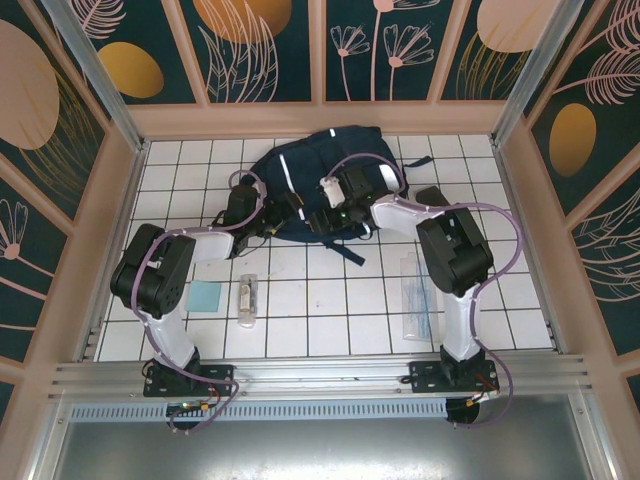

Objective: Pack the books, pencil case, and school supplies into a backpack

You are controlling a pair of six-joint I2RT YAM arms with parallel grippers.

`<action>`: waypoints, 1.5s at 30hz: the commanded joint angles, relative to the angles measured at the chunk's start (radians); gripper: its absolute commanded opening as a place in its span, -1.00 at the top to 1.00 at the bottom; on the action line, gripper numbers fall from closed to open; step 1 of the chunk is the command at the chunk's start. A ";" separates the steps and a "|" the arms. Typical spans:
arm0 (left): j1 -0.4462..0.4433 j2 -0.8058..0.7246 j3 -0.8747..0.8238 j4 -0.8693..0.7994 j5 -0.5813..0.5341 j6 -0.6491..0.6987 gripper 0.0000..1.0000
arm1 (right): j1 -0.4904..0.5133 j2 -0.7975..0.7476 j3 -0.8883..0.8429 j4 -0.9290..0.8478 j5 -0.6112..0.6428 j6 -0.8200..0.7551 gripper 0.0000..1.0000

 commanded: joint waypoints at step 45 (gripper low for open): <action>-0.225 0.031 0.420 -0.704 -0.238 0.562 -0.19 | -0.293 -0.196 -0.253 0.240 0.302 0.695 -0.34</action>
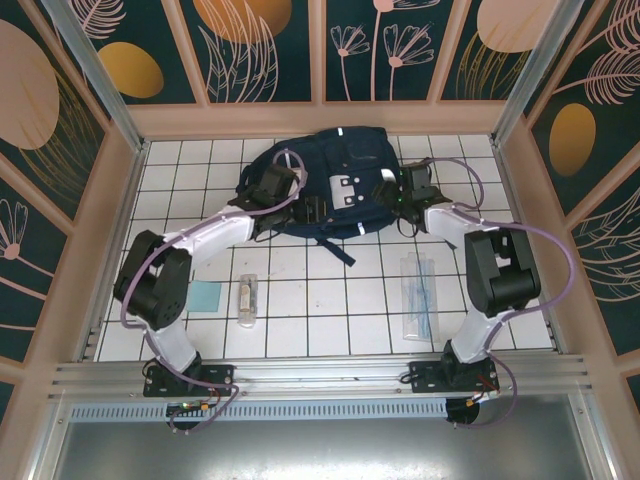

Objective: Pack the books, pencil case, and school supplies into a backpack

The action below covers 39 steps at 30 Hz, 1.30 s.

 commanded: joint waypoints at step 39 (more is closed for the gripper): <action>-0.055 0.358 0.320 -0.295 -0.179 0.121 1.00 | -0.008 0.150 -0.023 0.086 0.071 0.080 -0.13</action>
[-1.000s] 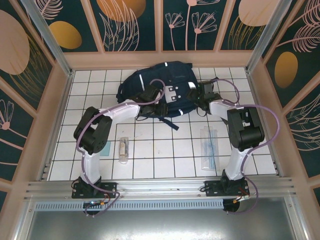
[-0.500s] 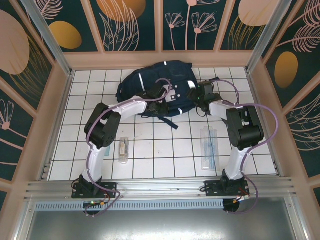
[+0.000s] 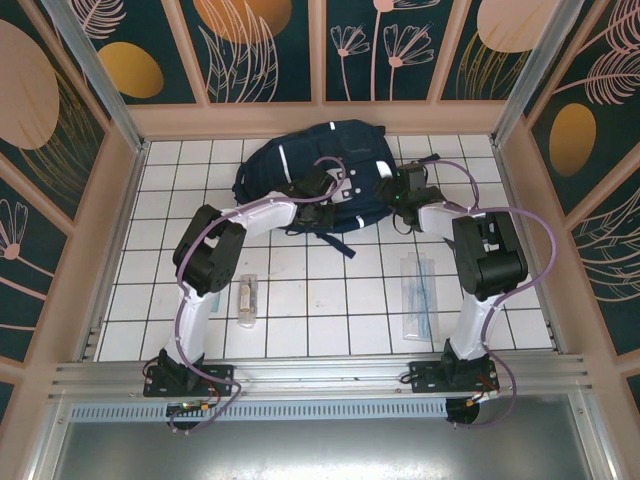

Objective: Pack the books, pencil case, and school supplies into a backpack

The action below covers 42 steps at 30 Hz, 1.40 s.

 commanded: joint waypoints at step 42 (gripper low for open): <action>0.164 -0.246 -0.261 -0.110 -0.121 0.089 1.00 | -0.080 0.071 0.131 -0.228 0.117 -0.114 -0.04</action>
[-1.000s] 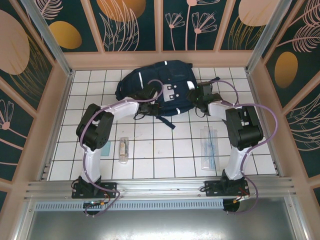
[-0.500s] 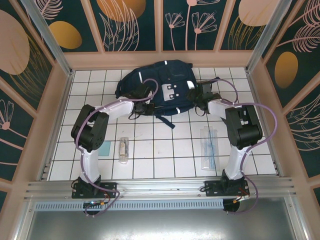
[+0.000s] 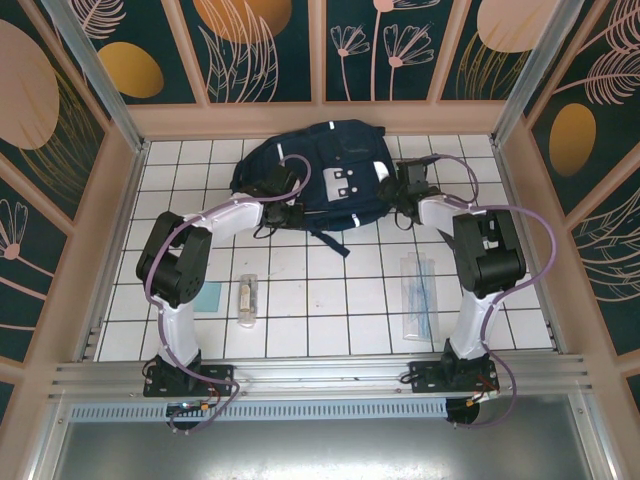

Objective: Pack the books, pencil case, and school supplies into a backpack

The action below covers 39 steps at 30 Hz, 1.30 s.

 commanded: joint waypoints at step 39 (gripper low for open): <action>-0.213 -0.131 -0.091 0.318 0.365 -0.259 1.00 | 0.268 -0.306 -0.536 0.616 -0.219 0.748 -0.12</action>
